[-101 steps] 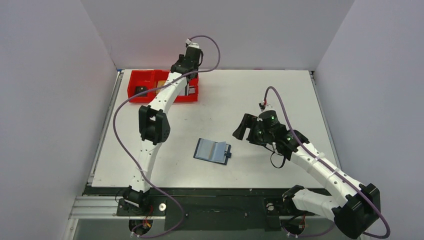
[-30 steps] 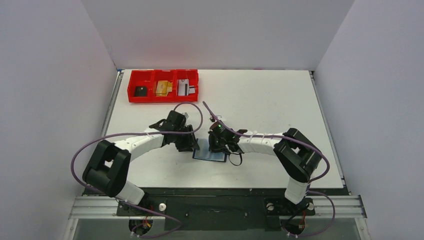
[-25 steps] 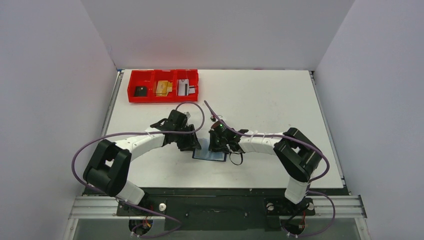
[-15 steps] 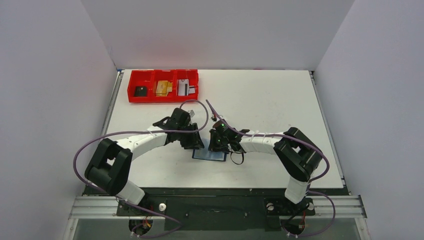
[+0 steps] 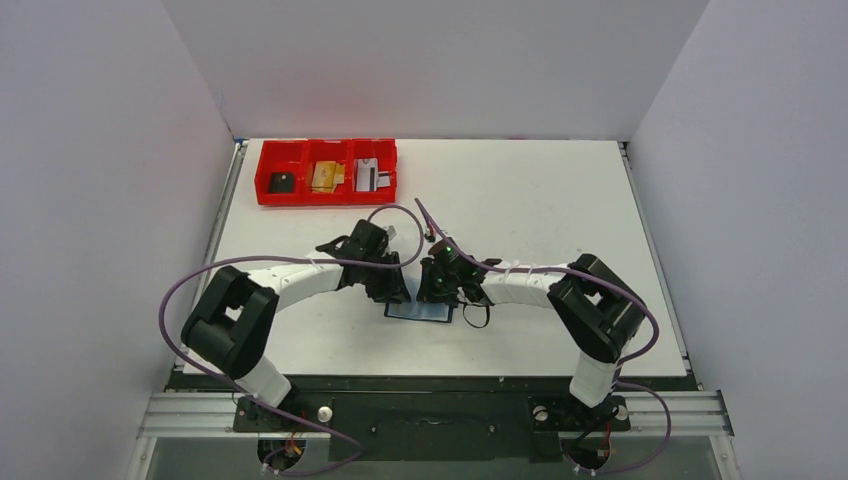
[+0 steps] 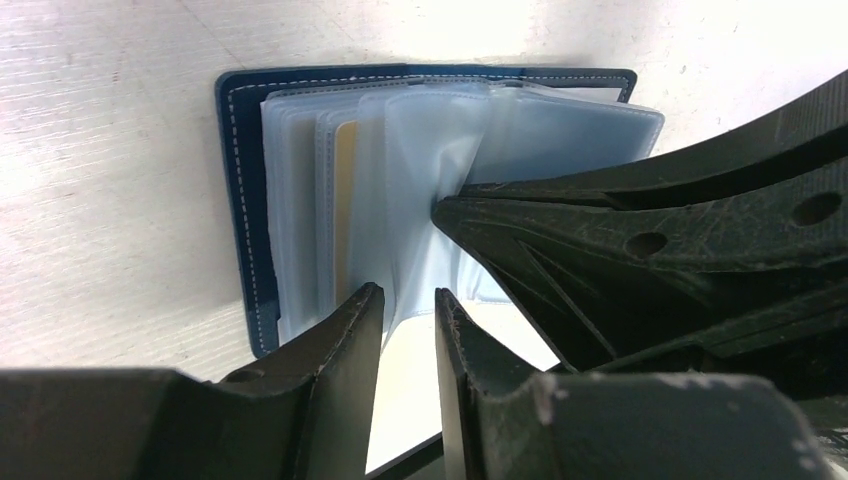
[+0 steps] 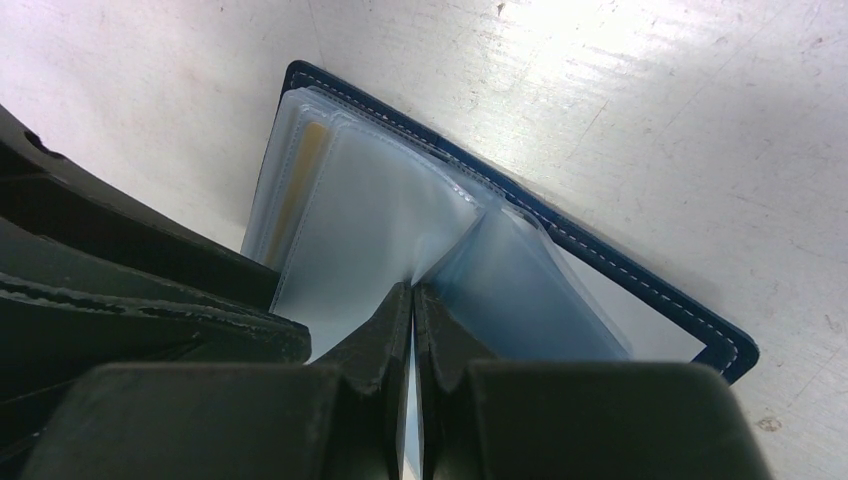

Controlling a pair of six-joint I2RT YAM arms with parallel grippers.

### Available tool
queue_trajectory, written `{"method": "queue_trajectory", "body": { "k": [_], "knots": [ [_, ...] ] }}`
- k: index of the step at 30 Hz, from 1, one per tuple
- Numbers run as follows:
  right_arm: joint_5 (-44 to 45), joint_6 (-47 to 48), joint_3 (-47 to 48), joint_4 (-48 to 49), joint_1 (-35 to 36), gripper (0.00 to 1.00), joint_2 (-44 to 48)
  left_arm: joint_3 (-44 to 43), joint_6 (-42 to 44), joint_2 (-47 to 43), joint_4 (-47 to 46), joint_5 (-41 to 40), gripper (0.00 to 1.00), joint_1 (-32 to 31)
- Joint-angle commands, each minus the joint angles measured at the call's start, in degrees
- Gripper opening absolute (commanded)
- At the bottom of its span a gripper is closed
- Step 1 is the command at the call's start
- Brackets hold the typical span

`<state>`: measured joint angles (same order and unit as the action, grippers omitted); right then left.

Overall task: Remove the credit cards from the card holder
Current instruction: Remove the credit card from the card holder.

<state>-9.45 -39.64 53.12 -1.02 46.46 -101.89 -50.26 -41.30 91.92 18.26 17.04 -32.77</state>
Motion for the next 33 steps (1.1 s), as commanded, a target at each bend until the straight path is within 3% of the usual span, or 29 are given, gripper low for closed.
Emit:
{"method": "queue_trajectory", "body": {
  "k": [1, 5, 7, 10, 13, 19, 31, 33],
  "knots": [
    [2.71, 1.36, -1.37, -3.43, -0.49, 0.0, -2.18, -1.42, 0.28, 1.07, -3.89, 1.33, 0.21, -0.92],
    [2.82, 1.77, 1.36, -4.78, -0.56, 0.0, -2.46, -0.66, -1.44, -0.03, -3.52, -0.88, 0.02, -0.93],
    [3.11, 1.84, 3.1, -5.77, -0.58, 0.16, -1.98, 0.16, -2.67, -1.94, -3.05, -2.95, 0.0, -0.87],
    [3.37, 1.76, 5.21, -7.04, -0.78, 0.3, 0.4, 1.34, -4.81, -5.75, -1.93, -6.48, 0.0, -1.01],
    [3.84, 1.64, 6.2, -8.89, -1.49, 0.38, 2.95, 1.8, -5.56, -8.22, -1.01, -8.29, 0.0, -1.52],
    [5.02, 1.0, 5.57, -11.5, -2.87, 0.4, 9.7, -0.49, -5.12, -7.58, 0.99, -10.32, 0.0, -3.7],
    [10.5, 0.54, -0.72, -15.14, -5.36, 0.4, 19.17, -8.71, -6.73, 2.65, 0.62, -13.0, 0.0, -10.58],
    [11.38, 0.53, -1.78, -15.42, -5.86, 0.4, 20.2, -9.8, -6.91, 4.77, 0.35, -12.65, 0.05, -11.44]
  ]
}}
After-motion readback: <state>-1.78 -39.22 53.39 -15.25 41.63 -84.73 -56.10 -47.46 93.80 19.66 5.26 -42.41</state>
